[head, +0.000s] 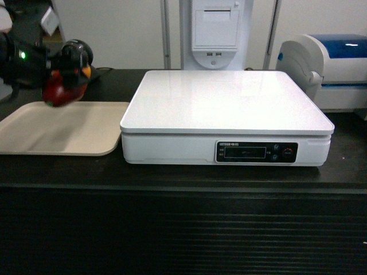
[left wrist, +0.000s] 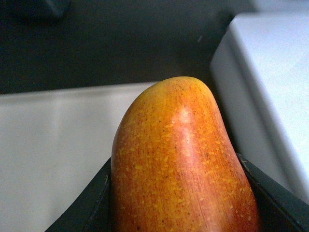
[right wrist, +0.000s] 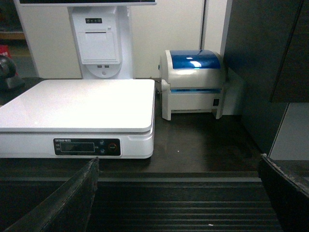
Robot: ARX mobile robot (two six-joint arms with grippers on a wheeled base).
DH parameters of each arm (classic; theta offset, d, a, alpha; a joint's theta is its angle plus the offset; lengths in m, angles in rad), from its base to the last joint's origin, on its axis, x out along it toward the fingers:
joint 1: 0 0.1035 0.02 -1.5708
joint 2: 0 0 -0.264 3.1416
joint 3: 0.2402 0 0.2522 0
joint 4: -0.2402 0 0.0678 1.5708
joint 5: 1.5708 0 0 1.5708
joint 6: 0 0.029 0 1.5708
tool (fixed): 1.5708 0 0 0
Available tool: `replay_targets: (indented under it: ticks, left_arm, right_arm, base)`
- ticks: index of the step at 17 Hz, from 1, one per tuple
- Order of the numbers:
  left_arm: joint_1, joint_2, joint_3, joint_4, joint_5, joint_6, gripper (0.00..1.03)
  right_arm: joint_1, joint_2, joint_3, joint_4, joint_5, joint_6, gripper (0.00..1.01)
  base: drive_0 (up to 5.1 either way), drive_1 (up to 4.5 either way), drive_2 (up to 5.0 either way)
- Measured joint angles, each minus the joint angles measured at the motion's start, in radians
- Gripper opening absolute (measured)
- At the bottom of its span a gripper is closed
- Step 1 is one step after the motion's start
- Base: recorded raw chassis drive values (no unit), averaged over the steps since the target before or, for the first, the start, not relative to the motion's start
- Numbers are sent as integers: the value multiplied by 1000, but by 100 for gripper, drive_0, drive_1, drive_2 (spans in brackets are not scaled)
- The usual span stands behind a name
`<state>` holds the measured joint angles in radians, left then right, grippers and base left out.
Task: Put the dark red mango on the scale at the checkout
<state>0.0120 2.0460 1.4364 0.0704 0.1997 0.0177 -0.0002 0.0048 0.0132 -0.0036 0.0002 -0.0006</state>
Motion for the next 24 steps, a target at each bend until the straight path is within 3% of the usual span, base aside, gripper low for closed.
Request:
replay_targets:
  ticks: [1,4,7,9,15,19,24]
  left_arm:
    - [-28,-49,-18,12,-3,-25,62]
    - [-227,-178,-79,69,-3,-148,62]
    - [-349,-151,-55,66,-43,-190,61]
    - [-414,-67,65,13,-74,-224,61]
    - [-514,220,449,-228,-159,-333,61]
    - [-518,373,685,-369,-223,-403,61]
    - [-508,447,765,-433,-294,-400,61]
  right_arm:
    - [0,0,0,0,0,0,98]
    - [0,0,0,0,0,0,98]
    - [0,0,0,0,0,0,98]
    - [0,0,0,0,0,0,98]
    - [0,0,0,0,0,0,98]
    - [0,0,0,0,0,0,98]
    - [0,0,0,0,0,0,98]
  base:
    - [0,0,0]
    - [0,0,0]
    - [0,0,0]
    - [0,0,0]
    - [0,0,0]
    - [0,0,0]
    - [0,0,0]
